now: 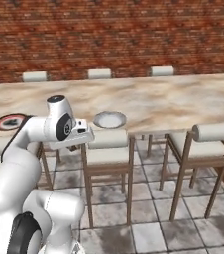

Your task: Take the chicken drumsticks from the pan and place one on each plate on the dining counter.

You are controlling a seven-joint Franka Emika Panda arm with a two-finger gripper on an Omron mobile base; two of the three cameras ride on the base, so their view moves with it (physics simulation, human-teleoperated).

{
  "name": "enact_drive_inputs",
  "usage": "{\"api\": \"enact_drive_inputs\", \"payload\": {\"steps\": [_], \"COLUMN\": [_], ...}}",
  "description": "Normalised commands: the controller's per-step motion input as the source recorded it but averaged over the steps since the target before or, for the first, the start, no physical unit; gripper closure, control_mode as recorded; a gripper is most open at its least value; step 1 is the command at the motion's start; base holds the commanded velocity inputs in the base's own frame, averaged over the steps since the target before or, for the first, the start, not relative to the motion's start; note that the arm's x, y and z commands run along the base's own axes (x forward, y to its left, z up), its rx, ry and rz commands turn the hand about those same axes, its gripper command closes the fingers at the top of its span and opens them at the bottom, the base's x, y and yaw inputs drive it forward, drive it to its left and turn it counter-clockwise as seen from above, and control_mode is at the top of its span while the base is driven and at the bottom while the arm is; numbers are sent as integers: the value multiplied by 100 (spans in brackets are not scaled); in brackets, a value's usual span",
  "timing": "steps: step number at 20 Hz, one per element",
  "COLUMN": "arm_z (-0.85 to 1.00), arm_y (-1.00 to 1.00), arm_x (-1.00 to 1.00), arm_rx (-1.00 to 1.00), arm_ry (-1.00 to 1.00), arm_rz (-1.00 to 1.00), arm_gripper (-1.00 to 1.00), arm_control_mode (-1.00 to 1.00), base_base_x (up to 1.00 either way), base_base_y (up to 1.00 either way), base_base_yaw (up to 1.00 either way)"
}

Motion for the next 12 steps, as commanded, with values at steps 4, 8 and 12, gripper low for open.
{"api": "enact_drive_inputs", "payload": {"steps": [4,8,12], "arm_z": [0,0,0], "arm_y": [0,0,0], "arm_x": [0,0,0], "arm_rx": [0,0,0], "arm_ry": [0,0,0], "arm_rz": [0,0,0], "arm_gripper": [100,100,100], "arm_control_mode": [100,100,100], "base_base_x": [72,69,63], "base_base_y": [-20,-21,-27], "base_base_yaw": [19,19,19]}}
